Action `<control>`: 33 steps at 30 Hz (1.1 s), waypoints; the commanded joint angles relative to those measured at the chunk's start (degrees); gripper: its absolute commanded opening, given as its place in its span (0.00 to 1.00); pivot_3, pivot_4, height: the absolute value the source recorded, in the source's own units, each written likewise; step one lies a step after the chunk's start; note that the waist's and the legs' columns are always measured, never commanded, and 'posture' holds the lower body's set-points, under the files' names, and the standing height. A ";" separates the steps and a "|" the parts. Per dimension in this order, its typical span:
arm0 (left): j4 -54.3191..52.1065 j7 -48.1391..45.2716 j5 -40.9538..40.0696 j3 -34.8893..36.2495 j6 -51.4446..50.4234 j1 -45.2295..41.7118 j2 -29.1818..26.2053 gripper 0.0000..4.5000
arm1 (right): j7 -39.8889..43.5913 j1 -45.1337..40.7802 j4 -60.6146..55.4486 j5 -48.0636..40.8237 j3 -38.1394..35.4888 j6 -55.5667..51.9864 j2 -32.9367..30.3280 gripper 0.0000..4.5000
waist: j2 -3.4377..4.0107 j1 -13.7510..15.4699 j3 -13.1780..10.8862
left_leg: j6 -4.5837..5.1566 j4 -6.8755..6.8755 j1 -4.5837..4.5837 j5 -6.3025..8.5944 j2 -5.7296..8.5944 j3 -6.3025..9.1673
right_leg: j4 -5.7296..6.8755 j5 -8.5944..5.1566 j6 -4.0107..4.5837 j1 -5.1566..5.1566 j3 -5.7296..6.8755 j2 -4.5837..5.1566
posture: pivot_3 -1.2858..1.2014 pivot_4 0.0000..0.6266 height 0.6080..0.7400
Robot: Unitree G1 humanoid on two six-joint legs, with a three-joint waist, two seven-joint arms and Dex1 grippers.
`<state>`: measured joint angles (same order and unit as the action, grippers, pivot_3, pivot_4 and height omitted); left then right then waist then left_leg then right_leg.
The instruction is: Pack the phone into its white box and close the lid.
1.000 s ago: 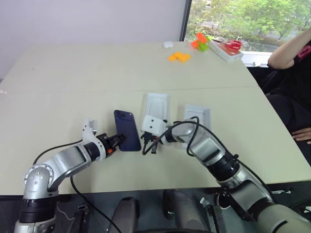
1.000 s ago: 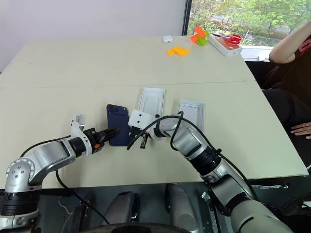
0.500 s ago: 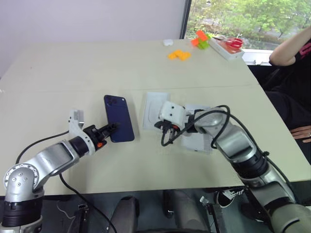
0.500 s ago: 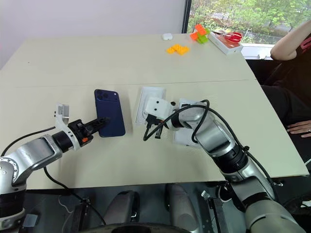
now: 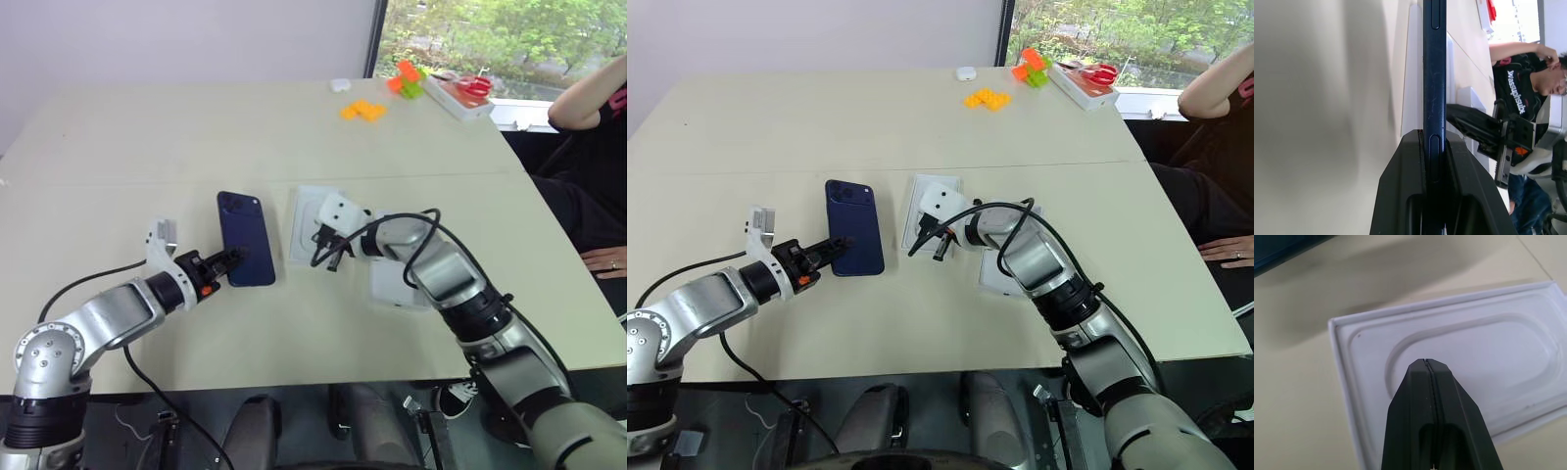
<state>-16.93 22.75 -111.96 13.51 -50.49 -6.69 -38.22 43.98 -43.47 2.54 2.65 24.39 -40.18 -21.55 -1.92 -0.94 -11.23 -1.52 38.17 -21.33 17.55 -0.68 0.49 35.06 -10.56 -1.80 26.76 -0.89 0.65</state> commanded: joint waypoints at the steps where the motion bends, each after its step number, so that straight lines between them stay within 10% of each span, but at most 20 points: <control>1: -1.94 -1.43 -1.02 0.51 1.18 -0.52 -0.81 0.01 | 0.52 -1.25 1.61 1.04 0.78 2.28 0.14 0.00 | 0.00 0.02 0.00 | 0.00 0.00 0.00 0.00 0.00 0.00 | 0.01 0.00 0.00 -0.01 0.00 0.00 | 0.52 0.24 0.92; 33: -0.93 -1.44 -1.04 -11.38 -5.13 -9.66 1.37 0.01 | 15.94 10.36 -26.47 -7.22 -2.99 1.22 -14.49 0.00 | -0.02 0.26 0.01 | -0.07 0.09 0.05 -0.04 0.07 0.02 | 0.10 0.03 -0.05 -0.08 0.01 0.05 | 0.52 0.24 0.92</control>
<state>-17.67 22.07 -111.93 1.97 -55.26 -14.60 -37.11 59.21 -33.43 -20.96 -2.83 24.33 -40.10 -34.96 -1.94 -0.67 -11.22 -1.59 38.27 -21.27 17.51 -0.61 0.51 35.16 -10.53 -1.85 26.67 -0.88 0.70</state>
